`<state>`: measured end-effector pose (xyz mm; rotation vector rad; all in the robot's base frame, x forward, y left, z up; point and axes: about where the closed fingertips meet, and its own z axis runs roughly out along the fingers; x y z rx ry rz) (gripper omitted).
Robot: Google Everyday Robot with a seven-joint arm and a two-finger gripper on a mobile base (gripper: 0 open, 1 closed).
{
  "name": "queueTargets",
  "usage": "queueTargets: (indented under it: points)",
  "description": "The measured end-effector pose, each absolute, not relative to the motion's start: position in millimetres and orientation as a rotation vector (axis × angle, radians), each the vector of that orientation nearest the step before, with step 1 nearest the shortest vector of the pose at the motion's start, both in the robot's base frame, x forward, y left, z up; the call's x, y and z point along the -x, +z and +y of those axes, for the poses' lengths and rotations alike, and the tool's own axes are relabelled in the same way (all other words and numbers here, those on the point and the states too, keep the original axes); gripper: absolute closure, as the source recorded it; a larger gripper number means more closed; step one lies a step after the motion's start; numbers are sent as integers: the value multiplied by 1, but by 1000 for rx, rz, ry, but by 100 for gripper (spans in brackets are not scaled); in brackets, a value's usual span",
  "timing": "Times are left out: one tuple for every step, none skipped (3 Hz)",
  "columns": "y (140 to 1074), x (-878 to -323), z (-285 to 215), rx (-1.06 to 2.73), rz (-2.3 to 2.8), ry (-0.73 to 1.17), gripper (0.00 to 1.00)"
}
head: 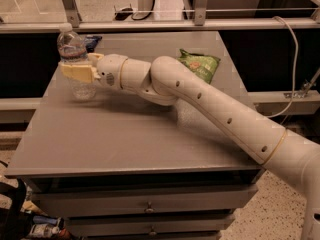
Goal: Place water bottle upright
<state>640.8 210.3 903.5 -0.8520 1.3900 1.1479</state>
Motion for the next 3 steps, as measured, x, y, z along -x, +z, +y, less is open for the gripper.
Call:
queueTargets:
  points:
    - [904, -641, 210, 852, 1390, 1148, 21]
    - [904, -639, 213, 856, 1388, 1152, 0]
    - [904, -639, 213, 857, 1388, 1152, 0]
